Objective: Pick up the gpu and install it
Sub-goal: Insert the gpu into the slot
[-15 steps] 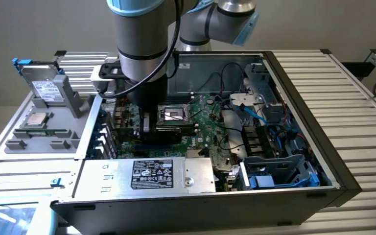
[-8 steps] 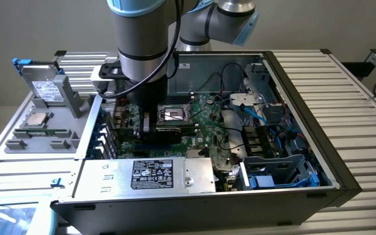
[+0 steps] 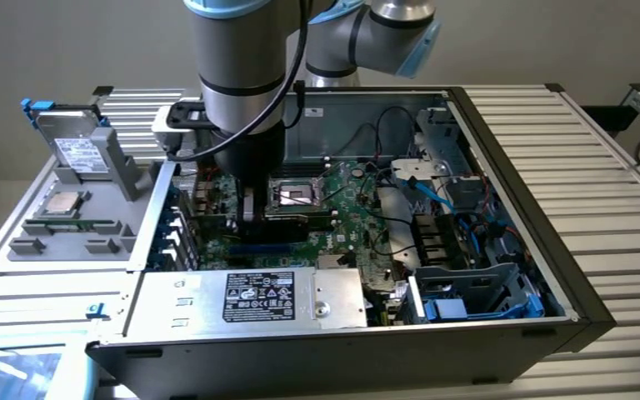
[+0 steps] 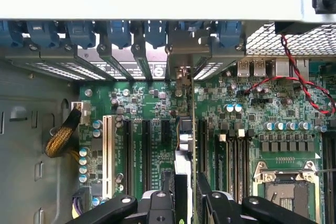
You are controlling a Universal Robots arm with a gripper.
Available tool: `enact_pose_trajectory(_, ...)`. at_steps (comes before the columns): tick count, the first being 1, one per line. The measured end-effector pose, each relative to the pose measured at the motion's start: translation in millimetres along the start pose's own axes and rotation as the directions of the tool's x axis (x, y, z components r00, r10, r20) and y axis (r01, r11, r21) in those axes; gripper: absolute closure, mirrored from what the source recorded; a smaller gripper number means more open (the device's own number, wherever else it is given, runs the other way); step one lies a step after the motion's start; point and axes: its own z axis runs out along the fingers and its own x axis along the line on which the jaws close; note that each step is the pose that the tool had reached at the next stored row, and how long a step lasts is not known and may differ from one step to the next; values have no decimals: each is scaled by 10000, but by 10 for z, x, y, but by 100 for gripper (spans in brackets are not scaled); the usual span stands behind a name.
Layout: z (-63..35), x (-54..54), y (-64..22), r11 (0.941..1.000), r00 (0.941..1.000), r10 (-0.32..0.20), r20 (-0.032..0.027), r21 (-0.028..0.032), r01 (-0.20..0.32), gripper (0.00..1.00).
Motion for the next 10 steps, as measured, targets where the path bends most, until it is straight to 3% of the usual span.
enact_pose_trajectory(10, 1, 3, 0, 10000, 10000, 3, -88, 2, -3, 72)
